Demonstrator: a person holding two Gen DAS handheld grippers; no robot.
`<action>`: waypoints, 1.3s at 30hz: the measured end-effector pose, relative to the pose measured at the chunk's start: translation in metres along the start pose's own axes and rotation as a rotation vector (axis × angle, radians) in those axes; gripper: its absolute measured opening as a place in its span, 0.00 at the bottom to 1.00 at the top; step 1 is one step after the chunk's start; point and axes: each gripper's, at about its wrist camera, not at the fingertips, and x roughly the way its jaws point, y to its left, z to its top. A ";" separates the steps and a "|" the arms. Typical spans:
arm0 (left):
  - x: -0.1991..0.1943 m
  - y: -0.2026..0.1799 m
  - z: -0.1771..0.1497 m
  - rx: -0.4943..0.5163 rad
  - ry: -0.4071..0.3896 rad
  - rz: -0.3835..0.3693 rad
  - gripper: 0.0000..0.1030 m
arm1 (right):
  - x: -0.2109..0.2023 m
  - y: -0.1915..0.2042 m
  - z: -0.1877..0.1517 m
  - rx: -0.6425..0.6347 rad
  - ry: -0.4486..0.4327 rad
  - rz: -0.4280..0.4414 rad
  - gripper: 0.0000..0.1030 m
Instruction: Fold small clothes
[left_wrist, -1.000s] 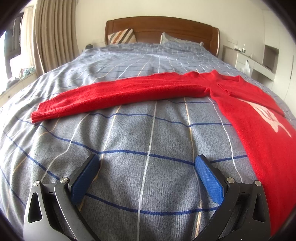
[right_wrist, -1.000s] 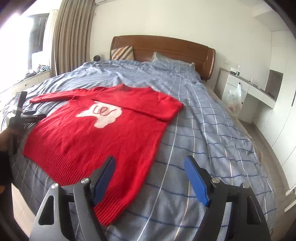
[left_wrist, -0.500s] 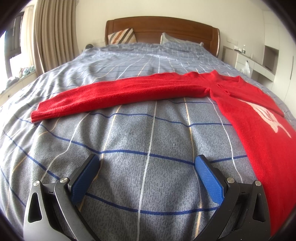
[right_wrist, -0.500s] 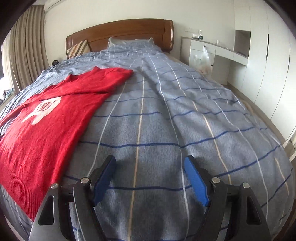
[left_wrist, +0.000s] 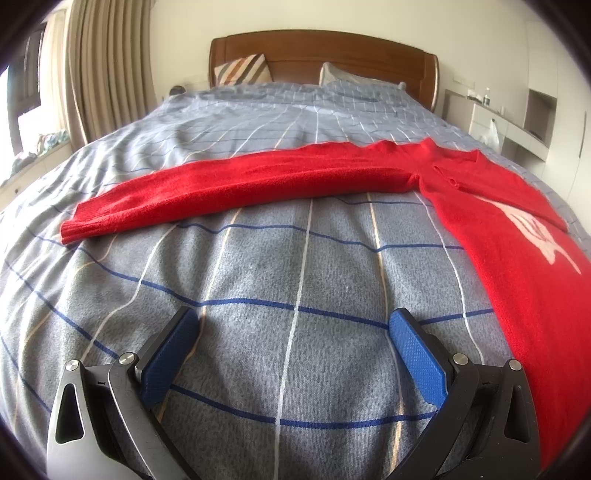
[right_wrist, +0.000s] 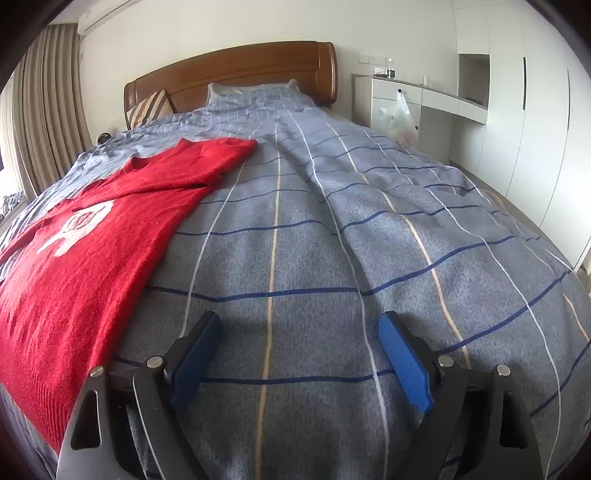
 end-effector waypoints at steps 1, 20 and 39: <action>0.000 0.000 0.000 0.000 0.002 -0.002 1.00 | 0.000 0.000 0.000 -0.003 -0.001 -0.002 0.86; -0.021 0.028 0.030 -0.127 0.065 -0.139 0.99 | 0.002 0.003 -0.002 -0.014 -0.015 -0.007 0.89; 0.036 0.188 0.071 -0.666 0.129 0.037 0.06 | 0.004 0.004 0.000 -0.021 -0.019 -0.011 0.91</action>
